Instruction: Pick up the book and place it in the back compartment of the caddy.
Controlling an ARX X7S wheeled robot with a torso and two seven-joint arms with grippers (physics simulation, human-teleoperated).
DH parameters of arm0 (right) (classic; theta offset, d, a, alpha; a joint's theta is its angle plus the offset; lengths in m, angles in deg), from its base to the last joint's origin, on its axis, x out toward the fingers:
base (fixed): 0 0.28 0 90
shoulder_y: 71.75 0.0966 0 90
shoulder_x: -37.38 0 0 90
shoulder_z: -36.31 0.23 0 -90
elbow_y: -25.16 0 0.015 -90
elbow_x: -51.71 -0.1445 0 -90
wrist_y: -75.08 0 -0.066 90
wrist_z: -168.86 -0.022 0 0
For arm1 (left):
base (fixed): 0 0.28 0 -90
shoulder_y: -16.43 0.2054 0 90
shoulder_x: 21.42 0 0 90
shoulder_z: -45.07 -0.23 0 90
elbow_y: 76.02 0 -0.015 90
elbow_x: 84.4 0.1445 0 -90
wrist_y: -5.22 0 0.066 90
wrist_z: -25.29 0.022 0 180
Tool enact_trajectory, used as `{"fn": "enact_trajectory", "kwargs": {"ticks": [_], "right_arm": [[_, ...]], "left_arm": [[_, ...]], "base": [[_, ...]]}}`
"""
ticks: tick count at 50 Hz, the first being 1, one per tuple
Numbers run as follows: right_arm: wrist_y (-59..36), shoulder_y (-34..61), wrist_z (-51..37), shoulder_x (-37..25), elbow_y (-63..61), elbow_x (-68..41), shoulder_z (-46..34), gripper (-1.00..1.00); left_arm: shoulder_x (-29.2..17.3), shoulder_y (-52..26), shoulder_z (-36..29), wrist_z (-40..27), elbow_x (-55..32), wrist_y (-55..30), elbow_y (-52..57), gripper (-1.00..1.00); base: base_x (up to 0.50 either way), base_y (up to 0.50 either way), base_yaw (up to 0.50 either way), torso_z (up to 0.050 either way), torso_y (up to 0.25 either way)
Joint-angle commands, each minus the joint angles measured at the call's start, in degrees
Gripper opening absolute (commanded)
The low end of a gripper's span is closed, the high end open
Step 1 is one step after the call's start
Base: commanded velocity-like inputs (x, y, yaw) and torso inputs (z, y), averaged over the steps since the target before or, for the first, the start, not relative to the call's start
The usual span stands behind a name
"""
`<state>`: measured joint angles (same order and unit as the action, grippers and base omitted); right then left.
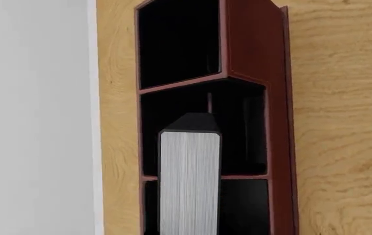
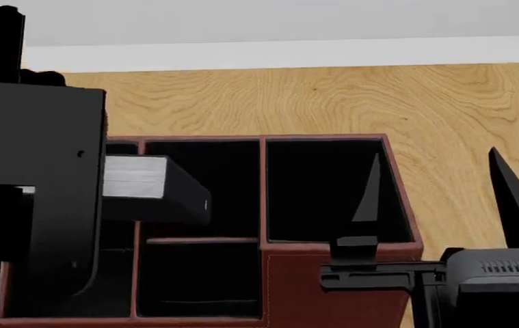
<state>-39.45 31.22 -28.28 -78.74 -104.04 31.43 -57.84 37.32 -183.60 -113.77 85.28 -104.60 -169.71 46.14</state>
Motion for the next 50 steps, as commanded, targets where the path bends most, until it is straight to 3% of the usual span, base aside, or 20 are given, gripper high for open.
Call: {"fn": "enact_trajectory", "kwargs": {"ticks": [1, 20, 31, 41, 50], "right_arm": [[0.93, -1.17, 0.09, -0.34, -1.37, -1.24, 1.34, 1.00], [1.57, -2.01, -0.10, -0.64, -2.49, -2.38, 2.40, 1.00], [1.67, -1.47, 0.02, -0.56, -1.76, -2.45, 1.86, 1.00], [2.33, -1.78, 0.16, -0.55, -1.43, -2.76, 2.03, 1.00], [2.20, -1.78, -0.04, -0.67, -1.81, -2.99, 2.00, 1.00]], "left_arm": [[4.35, -7.03, -2.97, -0.73, 3.76, -2.25, -3.47, -1.00], [6.24, -2.58, -4.26, -4.65, -0.74, -3.97, -4.52, -1.00], [7.37, -0.86, -1.39, -6.69, -3.28, -4.71, -5.11, -1.00], [8.76, -0.02, -2.25, -15.33, -11.43, -4.81, -7.23, -1.00], [9.52, 0.19, -2.79, -18.25, -13.07, -4.28, -8.43, -1.00]], "base": [[0.00, 0.00, 0.00, 0.000, 0.000], [0.00, 0.00, 0.00, 0.000, 0.001], [0.00, 0.00, 0.00, 0.000, 0.002], [0.00, 0.00, 0.00, 0.000, 0.001], [0.00, 0.00, 0.00, 0.000, 0.001]]}}
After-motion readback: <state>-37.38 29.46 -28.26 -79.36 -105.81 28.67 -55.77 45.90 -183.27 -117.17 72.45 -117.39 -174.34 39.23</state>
